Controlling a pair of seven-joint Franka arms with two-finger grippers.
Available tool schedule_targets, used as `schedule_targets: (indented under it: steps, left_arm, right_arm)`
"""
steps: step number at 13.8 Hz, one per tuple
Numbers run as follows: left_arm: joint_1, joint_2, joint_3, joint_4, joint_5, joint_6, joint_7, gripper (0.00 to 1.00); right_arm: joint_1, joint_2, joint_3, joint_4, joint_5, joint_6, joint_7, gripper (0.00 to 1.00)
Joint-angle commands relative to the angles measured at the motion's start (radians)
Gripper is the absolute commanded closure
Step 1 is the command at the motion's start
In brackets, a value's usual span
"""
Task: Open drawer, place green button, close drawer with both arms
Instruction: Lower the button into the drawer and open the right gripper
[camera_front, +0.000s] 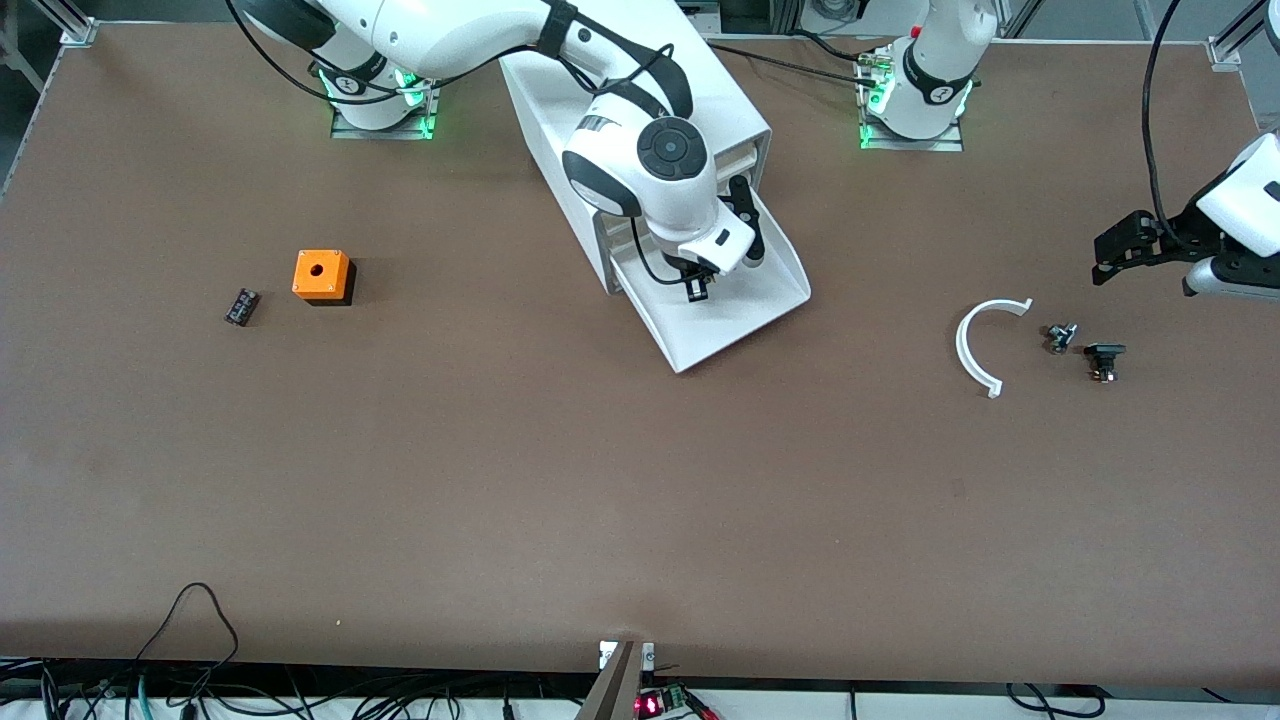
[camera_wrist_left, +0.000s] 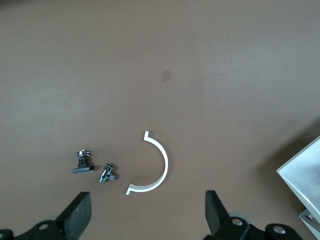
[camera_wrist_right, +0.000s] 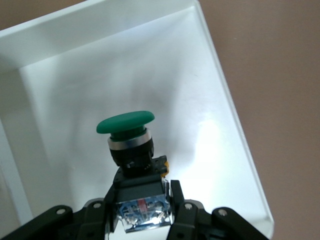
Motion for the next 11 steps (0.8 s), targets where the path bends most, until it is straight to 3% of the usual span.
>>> schedule_targets:
  steps: [1, 8, 9, 10, 11]
  left_arm:
    - [-0.01, 0.004, 0.004, 0.024, 0.01, -0.018, -0.008, 0.0]
    - [-0.01, 0.006, 0.004, 0.024, 0.01, -0.018, -0.008, 0.0]
    - [-0.012, 0.006, 0.004, 0.024, 0.01, -0.02, -0.008, 0.0]
    - [-0.012, 0.006, 0.001, 0.024, 0.01, -0.02, -0.008, 0.0]
    - [-0.012, 0.006, 0.0, 0.024, 0.01, -0.02, -0.008, 0.0]
  right_arm:
    - [0.046, 0.021, -0.033, 0.038, -0.015, -0.029, -0.017, 0.64]
    - [0.072, 0.047, -0.057, 0.037, -0.015, -0.02, -0.005, 0.62]
    - [0.074, 0.049, -0.057, 0.037, -0.012, -0.018, 0.01, 0.45]
    - [0.076, 0.049, -0.057, 0.037, -0.012, -0.019, 0.051, 0.17]
    - [0.076, 0.049, -0.057, 0.038, -0.01, -0.019, 0.082, 0.0]
